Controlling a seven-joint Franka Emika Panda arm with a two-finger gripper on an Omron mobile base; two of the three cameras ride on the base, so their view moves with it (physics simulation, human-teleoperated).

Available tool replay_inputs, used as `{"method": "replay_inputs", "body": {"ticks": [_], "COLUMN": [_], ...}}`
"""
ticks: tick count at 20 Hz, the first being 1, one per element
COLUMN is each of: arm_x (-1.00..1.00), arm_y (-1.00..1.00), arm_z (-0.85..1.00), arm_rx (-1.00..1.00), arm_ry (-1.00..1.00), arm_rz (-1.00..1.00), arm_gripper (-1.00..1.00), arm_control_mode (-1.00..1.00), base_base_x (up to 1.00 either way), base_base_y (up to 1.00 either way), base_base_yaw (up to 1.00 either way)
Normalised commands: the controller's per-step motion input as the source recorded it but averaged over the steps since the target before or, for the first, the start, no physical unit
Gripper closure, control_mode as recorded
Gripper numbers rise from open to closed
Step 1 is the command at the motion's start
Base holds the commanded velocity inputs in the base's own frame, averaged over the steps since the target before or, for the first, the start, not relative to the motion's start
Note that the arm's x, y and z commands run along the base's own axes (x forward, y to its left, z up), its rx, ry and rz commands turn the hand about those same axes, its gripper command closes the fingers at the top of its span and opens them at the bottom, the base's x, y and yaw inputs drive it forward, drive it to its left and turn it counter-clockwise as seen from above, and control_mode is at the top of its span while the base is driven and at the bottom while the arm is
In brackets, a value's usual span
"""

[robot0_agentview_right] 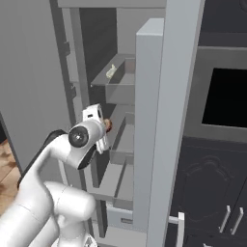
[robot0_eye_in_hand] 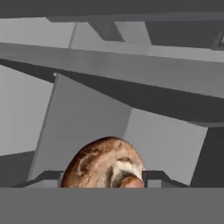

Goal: Take the garlic and mushroom from the second highest rack and move them to the highest rack where the kiwi and peach are located, to maximize freezer space. Close the freezer door after rearranging.

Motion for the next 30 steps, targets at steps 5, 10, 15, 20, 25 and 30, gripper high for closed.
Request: {"method": "replay_inputs", "body": {"ticks": [5, 10, 15, 20, 25, 30], "arm_x": [-0.75, -0.64, -0.33, -0.07, 0.26, 0.4], "arm_y": [0.0, 0.0, 0.0, -0.01, -0.04, -0.14], "arm_z": [1.0, 1.0, 1.0, 0.88, 0.26, 0.0], "arm_rx": [-0.01, 0.0, 0.0, 0.0, -0.1, -0.07], "arm_ry": [0.0, 0.02, 0.04, 0.01, 0.0, 0.0], "arm_rz": [0.0, 0.0, 0.0, 0.0, -0.02, -0.05], "arm_gripper": [1.0, 1.0, 1.0, 1.0, 1.0, 1.0], "arm_control_mode": [-1.0, -1.0, -1.0, -1.0, -1.0, -1.0], "base_base_x": [0.0, 0.0, 0.0, 0.0, 0.0, 0.0], "base_base_y": [0.0, 0.0, 0.0, 0.0, 0.0, 0.0], "base_base_yaw": [0.0, 0.0, 0.0, 0.0, 0.0, 0.0]}}
